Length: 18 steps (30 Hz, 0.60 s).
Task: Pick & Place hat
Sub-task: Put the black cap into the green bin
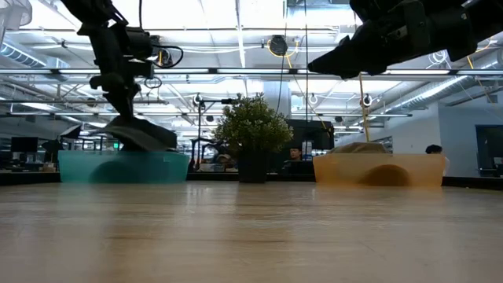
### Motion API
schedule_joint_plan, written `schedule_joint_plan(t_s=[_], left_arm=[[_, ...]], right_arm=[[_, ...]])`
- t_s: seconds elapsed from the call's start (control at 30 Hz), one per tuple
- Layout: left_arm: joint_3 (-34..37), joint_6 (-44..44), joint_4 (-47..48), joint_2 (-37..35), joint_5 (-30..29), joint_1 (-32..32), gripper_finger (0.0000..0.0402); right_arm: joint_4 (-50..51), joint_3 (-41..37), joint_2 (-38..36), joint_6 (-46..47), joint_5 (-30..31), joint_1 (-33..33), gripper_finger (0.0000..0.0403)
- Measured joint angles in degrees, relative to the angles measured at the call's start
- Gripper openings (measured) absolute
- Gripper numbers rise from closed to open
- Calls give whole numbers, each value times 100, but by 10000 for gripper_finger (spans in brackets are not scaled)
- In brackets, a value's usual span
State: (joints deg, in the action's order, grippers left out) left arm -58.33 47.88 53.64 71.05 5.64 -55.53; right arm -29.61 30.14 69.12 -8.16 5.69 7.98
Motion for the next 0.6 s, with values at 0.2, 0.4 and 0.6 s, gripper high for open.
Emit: schedule_joint_plan(t_s=[0.2,0.4,0.6], left_arm=[[0,-35,-75,0,36,32,71],[0,-180,-139,0,-777,93,105],[0,-233,-128,-213,-808,419,146]], right_arm=[[-17,-77,0,23,2,0,75],[-35,-86,0,146,2,1,75],[-36,-88,0,142,2,1,75]])
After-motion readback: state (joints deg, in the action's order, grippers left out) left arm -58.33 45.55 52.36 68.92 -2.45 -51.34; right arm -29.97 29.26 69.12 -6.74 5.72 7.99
